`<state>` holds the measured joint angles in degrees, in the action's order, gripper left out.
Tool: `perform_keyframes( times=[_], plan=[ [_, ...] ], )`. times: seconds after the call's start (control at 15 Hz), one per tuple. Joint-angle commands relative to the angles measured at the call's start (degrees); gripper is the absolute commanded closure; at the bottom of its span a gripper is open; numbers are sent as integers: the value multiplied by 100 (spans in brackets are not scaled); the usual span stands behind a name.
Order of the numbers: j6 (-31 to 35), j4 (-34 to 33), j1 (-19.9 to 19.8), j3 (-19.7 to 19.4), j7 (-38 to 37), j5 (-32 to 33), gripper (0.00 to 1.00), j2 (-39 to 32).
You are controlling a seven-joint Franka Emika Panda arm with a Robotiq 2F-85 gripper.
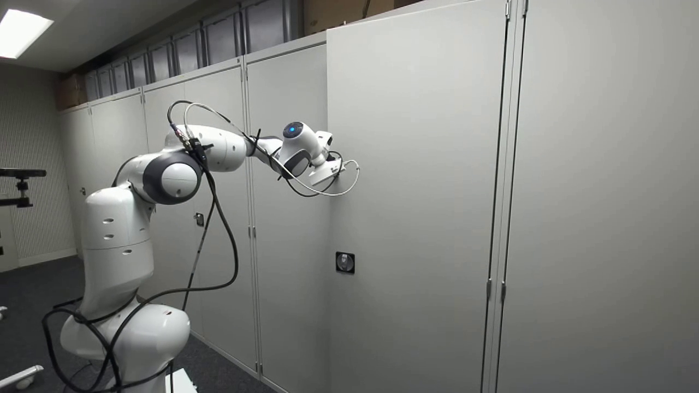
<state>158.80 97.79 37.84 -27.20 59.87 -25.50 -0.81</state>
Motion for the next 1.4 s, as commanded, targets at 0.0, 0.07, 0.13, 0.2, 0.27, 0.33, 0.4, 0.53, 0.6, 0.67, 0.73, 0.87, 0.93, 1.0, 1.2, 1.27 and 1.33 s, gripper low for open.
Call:
perform_keyframes(
  times=[0.0, 0.07, 0.13, 0.2, 0.27, 0.33, 0.4, 0.53, 0.6, 0.67, 0.73, 0.87, 0.93, 1.0, 1.2, 1.27, 1.33],
  plan=[
    [-273, -606, -91, -57, -36, -191, 100, -399],
    [-316, -683, -116, -54, -31, -212, 100, -458],
    [-367, -762, -135, -52, -51, -206, 100, -517],
    [-399, -826, -150, -53, -56, -215, 100, -566],
    [-428, -893, -166, -54, -73, -212, 100, -621],
    [-454, -949, -182, -54, -90, -206, 100, -666],
    [-486, -1006, -203, -52, -102, -206, 100, -712],
    [-538, -1112, -237, -52, -140, -185, 100, -799],
    [-558, -1160, -250, -53, -167, -166, 100, -835],
    [-571, -1211, -275, -50, -173, -174, 100, -881],
    [-589, -1253, -291, -51, -198, -158, 100, -918],
    [-612, -1337, -322, -50, -221, -153, 100, -992],
    [-627, -1378, -345, -50, -229, -164, 100, -1033],
    [-637, -1402, -362, -50, -246, -160, 100, -1061],
    [-712, -1532, -427, -44, -304, -167, 100, -1174],
    [-739, -1563, -450, -39, -315, -171, 100, -1203],
    [-778, -1608, -469, -38, -335, -165, 100, -1237]
  ],
)
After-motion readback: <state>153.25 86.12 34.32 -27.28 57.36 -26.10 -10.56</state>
